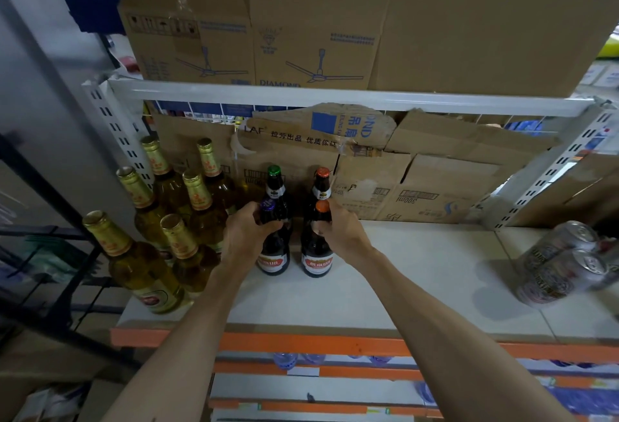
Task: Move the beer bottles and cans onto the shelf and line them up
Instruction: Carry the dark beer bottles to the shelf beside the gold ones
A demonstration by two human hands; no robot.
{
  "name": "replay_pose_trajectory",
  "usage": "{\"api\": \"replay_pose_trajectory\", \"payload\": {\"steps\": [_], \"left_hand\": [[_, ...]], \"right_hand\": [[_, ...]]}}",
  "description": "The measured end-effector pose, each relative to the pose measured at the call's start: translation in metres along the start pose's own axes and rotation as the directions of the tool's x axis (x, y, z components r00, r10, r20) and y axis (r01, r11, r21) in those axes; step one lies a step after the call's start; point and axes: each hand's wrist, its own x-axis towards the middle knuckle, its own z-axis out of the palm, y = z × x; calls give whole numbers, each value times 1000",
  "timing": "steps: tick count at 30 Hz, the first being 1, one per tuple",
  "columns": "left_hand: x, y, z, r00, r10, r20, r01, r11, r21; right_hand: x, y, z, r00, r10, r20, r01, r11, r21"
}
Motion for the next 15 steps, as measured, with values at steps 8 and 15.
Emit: {"api": "replay_pose_trajectory", "payload": {"steps": [8, 15], "left_hand": [[0, -1, -3, 1000, -17, 11, 17, 1000, -7], [1, -2, -1, 999, -33, 29, 34, 999, -25]], "right_hand": [[-3, -1, 9, 999, 16, -31, -16, 1000, 2], [-5, 0, 12, 998, 44, -50, -44, 999, 7]]}}
